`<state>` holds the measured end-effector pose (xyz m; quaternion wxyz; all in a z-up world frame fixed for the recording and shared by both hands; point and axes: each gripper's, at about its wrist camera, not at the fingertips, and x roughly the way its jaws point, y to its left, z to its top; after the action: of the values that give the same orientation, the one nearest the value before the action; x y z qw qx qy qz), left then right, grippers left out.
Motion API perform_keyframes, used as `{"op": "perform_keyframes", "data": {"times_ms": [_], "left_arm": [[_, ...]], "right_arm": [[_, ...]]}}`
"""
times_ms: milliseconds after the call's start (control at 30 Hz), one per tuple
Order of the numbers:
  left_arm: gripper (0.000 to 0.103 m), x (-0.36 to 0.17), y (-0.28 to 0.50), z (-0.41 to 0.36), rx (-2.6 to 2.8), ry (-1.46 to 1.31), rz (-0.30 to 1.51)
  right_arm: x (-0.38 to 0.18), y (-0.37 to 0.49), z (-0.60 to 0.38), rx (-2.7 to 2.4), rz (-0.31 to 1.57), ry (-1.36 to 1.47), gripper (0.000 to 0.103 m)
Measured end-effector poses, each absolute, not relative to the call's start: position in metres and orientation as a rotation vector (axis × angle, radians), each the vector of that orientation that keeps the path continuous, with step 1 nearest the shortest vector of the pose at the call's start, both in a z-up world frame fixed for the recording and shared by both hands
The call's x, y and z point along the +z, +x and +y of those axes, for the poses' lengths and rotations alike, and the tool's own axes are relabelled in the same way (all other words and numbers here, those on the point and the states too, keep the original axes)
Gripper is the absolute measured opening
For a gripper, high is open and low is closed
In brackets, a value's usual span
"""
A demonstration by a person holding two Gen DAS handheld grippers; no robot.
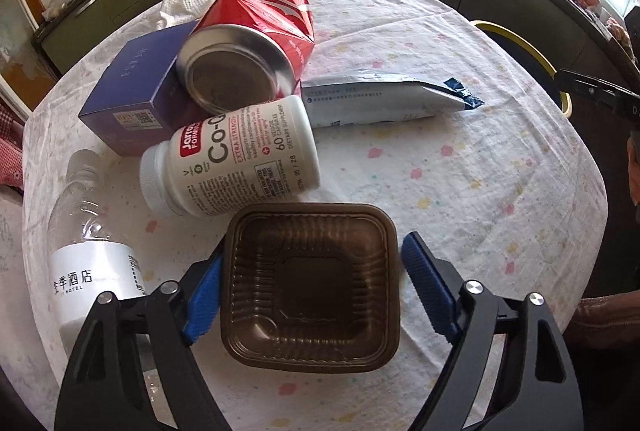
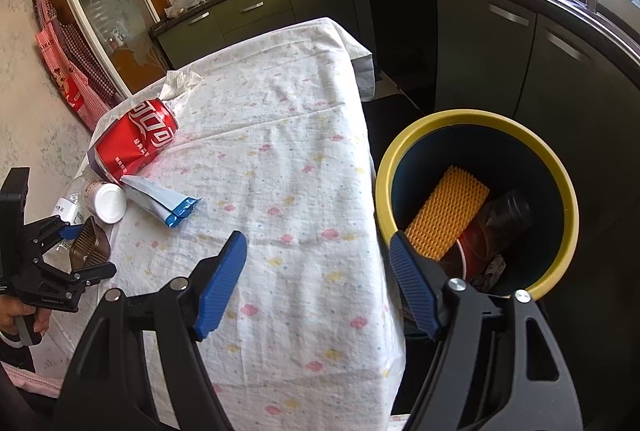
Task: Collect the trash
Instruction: 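Grasp the brown plastic tray with the left gripper and lift it, then carry the brown tray over the yellow bin and open the left gripper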
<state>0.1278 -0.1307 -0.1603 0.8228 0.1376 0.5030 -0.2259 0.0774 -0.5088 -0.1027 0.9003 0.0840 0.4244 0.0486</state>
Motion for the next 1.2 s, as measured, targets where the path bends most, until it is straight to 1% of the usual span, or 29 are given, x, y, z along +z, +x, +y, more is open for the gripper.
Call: {"op": "perform_keyframes", "data": {"times_ms": [33, 100, 333, 633, 900, 1200], "left_arm": [[0.074, -0.16, 0.128, -0.129, -0.479, 0.288, 1.07], [0.07, -0.159, 0.128, -0.126, -0.476, 0.283, 1.067], [0.068, -0.153, 0.119, -0.124, -0.54, 0.227, 1.069], [0.068, -0.123, 0.097, -0.155, -0.627, 0.274, 0.975], [0.068, -0.096, 0.109, -0.214, -0.722, 0.288, 0.895], [0.068, -0.067, 0.126, -0.321, -0.865, 0.351, 0.831]], "right_arm": [[-0.103, 0.077, -0.509, 0.101, 0.878, 0.177, 0.07], [-0.103, 0.077, -0.51, 0.1, 0.878, 0.182, 0.07], [-0.105, 0.077, -0.511, 0.098, 0.876, 0.187, 0.07], [-0.099, 0.071, -0.521, 0.038, 0.851, 0.166, 0.07], [-0.096, 0.057, -0.544, -0.042, 0.835, 0.161, 0.07], [-0.098, 0.039, -0.586, -0.127, 0.813, 0.185, 0.07]]}}
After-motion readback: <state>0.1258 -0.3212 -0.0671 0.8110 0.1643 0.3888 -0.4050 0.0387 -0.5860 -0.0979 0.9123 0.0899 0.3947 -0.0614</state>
